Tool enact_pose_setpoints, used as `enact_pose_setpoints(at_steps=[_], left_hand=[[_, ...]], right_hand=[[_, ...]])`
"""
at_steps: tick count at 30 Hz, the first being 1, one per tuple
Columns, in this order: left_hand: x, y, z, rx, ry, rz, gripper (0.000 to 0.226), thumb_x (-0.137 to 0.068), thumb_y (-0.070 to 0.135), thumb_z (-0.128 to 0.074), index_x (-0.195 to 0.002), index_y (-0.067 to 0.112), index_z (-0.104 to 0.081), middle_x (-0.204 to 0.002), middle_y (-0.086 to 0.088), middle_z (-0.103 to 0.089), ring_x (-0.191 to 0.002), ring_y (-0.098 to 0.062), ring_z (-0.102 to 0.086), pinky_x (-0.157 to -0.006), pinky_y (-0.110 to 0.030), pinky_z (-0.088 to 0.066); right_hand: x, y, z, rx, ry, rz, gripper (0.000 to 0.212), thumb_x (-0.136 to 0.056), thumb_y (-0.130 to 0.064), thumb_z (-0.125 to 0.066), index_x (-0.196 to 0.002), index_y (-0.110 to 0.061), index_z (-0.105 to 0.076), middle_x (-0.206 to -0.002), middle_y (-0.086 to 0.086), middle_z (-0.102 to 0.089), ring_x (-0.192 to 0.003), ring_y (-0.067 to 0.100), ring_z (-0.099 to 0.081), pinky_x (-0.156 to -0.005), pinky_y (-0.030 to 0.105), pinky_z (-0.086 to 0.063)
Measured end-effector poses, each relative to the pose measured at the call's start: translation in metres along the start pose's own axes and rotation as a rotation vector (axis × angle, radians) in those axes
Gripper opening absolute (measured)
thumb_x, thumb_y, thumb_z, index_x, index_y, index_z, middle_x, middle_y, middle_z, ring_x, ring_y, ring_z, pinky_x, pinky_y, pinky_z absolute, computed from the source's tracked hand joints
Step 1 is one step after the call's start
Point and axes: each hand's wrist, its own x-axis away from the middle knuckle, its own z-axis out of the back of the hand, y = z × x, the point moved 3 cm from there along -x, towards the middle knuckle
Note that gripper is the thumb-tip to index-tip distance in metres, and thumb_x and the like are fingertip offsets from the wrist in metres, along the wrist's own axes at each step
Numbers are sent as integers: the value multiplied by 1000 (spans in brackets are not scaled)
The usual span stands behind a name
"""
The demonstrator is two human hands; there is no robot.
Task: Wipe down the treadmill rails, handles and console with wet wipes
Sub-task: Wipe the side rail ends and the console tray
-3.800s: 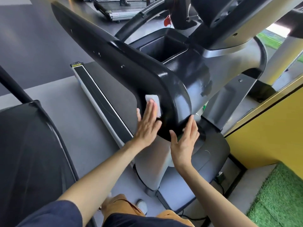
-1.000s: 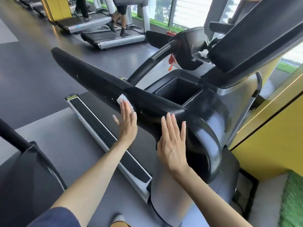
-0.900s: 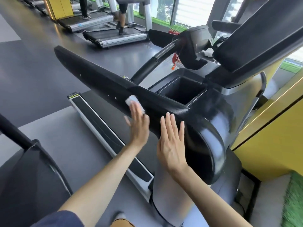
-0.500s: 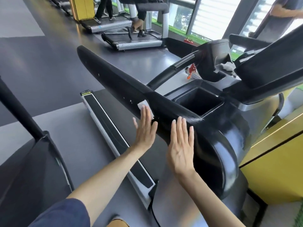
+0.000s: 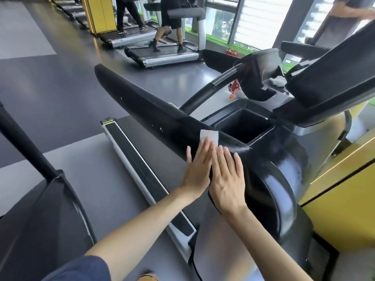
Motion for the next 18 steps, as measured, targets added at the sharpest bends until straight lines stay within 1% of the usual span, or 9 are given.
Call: enact_pose_setpoints(at_steps=[2,4,5,7,10,12,14,16,18], left_hand=[[31,8,-19,-28,1,-81,68,-97,26,-35,-152,7,-1,-159,-12,0,-147,-20,12,-114,-56,-6],[48,-2,-24,-4,-10,-89,92,-84,3,-55,-150,5,10,-159,-9,15,-147,-19,12,-113,-57,3],[47,-11,-21,33,-19,-51,107,-73,-11,-54,-149,8,18,-157,-6,23,-146,-18,15,-112,-56,9],[27,-30,-9,128,-69,153,119,-62,-25,-43,-143,18,33,-151,3,37,-143,-12,25,-112,-52,19],[-10,-44,14,185,-30,416,108,-62,-27,-35,-144,15,24,-150,4,32,-140,-8,28,-111,-52,14],[-15,-40,16,161,2,346,107,-63,-27,-36,-146,12,19,-153,3,23,-141,-8,23,-111,-49,14],[5,-24,5,106,1,113,111,-63,-25,-42,-147,12,20,-155,0,22,-144,-11,20,-111,-50,11],[39,-10,-11,18,-39,-125,107,-65,-14,-47,-149,8,17,-157,-6,24,-145,-17,17,-109,-57,-2],[57,-14,-18,14,-88,-153,112,-62,-12,-48,-149,8,19,-156,-7,26,-145,-18,18,-109,-60,-4]], right_hand=[[0,3,0,8,22,23,48,-85,-5,-34,-127,7,-55,-129,24,-57,-122,38,-54,-113,44,-19],[1,5,0,-2,28,50,47,-86,-5,-34,-127,6,-55,-130,25,-56,-123,38,-53,-113,45,-20],[2,6,0,-4,24,62,48,-86,-5,-33,-128,7,-54,-131,26,-55,-124,38,-52,-113,45,-19],[3,8,0,8,22,83,51,-84,-3,-31,-130,8,-52,-133,26,-53,-125,39,-51,-114,45,-17],[2,7,0,3,52,70,53,-83,1,-28,-129,9,-53,-131,27,-54,-123,41,-52,-113,46,-19],[1,6,-1,-12,72,60,52,-83,2,-27,-127,9,-54,-130,27,-55,-121,41,-53,-111,47,-24],[0,7,-3,-25,92,62,50,-84,1,-29,-125,9,-56,-128,27,-57,-119,41,-55,-107,48,-29],[-1,8,-5,-28,115,70,46,-86,0,-31,-121,7,-60,-126,27,-58,-118,41,-56,-106,48,-30],[-1,8,-4,-46,133,80,41,-87,-1,-34,-113,6,-64,-125,27,-58,-116,41,-57,-107,48,-30]])
